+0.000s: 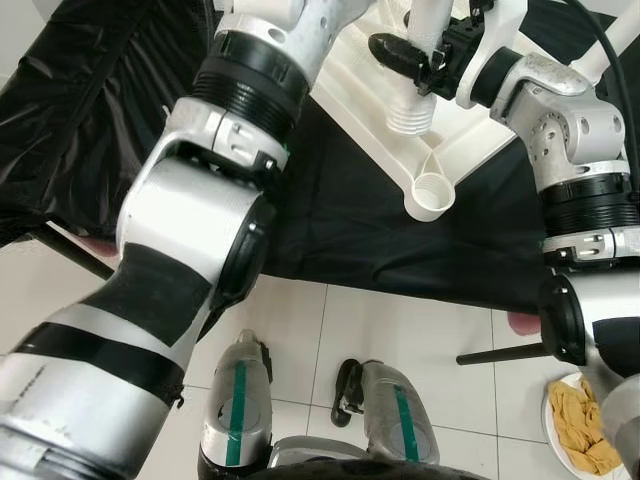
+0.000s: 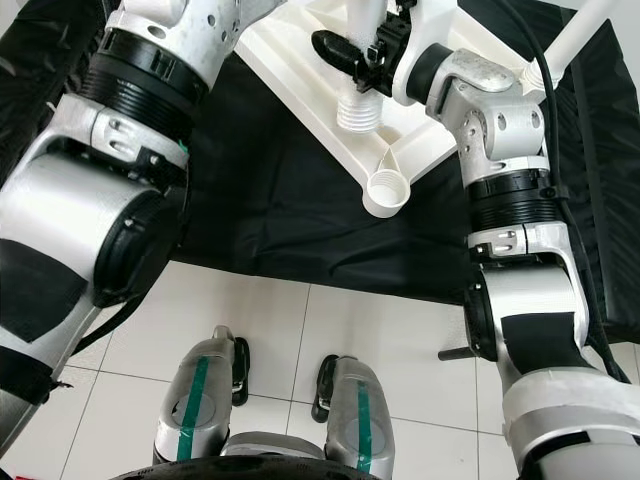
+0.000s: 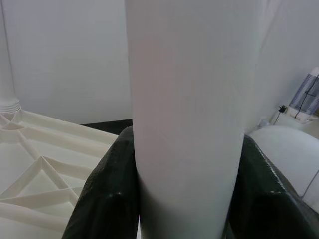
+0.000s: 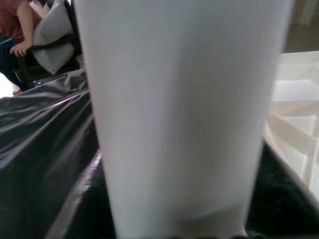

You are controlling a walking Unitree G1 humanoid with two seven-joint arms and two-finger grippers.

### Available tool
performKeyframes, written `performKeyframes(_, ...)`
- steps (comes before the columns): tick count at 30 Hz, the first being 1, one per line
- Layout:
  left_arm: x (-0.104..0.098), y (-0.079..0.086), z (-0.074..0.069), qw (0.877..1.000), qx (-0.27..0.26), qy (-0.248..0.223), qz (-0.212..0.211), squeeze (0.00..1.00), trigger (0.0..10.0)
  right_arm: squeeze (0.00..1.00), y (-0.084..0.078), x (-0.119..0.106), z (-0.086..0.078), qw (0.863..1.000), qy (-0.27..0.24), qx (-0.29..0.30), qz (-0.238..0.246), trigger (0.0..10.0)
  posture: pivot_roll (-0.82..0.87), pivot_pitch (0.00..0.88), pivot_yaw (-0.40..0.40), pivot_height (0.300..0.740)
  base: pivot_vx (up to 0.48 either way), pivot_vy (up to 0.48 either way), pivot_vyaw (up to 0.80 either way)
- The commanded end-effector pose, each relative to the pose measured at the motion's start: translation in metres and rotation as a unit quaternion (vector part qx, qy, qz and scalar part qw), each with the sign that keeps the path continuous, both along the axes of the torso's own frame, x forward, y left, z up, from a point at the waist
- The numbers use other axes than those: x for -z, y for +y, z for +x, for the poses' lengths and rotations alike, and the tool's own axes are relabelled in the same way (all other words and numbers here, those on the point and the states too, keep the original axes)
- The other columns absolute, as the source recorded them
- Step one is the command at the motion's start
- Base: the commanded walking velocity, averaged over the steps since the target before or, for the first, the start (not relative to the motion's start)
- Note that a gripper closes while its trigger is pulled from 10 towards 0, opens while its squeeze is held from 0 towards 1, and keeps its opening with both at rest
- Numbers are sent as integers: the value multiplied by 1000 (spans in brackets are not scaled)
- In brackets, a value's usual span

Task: Building children table

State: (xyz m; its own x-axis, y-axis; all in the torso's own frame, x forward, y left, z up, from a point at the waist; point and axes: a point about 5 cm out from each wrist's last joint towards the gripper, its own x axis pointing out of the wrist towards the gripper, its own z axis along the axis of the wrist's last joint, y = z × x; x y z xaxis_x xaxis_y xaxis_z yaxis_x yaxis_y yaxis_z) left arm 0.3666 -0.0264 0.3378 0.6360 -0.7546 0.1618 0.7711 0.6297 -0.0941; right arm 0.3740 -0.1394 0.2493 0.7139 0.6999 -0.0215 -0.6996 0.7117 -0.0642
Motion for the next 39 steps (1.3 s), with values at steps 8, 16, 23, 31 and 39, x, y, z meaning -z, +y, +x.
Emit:
performKeyframes(8, 2, -23, -31, 975, 215, -51, 31, 0, 10000, 0, -3, -6, 4, 1000, -4, 1, 8, 0, 55, 3, -58, 740, 0, 0, 0)
performKeyframes(16, 6, -25, -41, 967, 251, -31, 20, 1000, 10000, 0, -6, 1, 6, 999, 13, 22, 34, 0, 60, 0, -59, 740, 0, 0, 0)
performKeyframes(23, -5, -17, -49, 961, 274, -2, -32, 1000, 10000, 0, -10, 11, 5, 996, 22, 45, 71, 0, 60, 0, -49, 740, 0, 0, 0)
performKeyframes(31, -28, 12, -37, 965, 230, 19, -128, 1000, 10000, 0, -20, 14, 6, 991, 19, 99, 92, 10000, 59, 0, -46, 740, 0, 0, 0)
performKeyframes(39, -5, 49, -16, 986, 105, 15, -130, 0, 10000, 0, -32, 26, 0, 985, 25, 141, 94, 10000, 59, 0, -46, 740, 0, 0, 0)
